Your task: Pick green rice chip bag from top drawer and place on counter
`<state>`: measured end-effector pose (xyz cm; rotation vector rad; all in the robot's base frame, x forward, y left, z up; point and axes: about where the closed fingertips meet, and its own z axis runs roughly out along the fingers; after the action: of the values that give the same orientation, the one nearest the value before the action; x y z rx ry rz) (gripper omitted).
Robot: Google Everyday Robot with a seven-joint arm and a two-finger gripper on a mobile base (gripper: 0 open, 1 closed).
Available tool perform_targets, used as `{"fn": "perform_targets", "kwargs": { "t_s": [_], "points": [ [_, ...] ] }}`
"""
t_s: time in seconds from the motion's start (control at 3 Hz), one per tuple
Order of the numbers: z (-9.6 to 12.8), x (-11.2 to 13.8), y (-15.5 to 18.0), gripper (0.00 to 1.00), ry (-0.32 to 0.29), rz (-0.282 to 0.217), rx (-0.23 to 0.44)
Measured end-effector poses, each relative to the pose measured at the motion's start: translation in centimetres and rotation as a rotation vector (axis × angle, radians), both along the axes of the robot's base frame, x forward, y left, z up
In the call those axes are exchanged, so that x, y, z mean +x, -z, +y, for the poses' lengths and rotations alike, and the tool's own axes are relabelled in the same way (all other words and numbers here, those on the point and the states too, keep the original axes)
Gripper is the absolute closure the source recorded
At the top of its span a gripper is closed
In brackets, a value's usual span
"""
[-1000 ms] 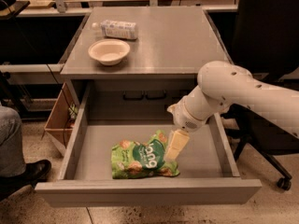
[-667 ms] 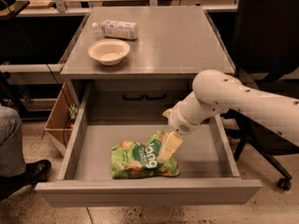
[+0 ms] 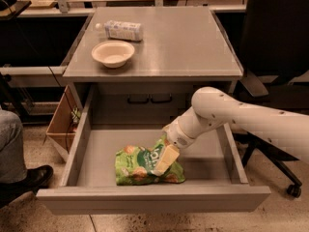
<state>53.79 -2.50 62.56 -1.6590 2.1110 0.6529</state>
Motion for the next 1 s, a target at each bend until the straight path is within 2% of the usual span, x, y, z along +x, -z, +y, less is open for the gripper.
{"fn": "perform_targets", "kwargs": {
  "t_s": [0.33,1.0],
  "points": [
    [1.20,-0.55,1.65,0.17,0.010,0.040,0.029],
    [1.58,-0.81,1.96,0.63,0.035,0.057,0.049]
  ]
}}
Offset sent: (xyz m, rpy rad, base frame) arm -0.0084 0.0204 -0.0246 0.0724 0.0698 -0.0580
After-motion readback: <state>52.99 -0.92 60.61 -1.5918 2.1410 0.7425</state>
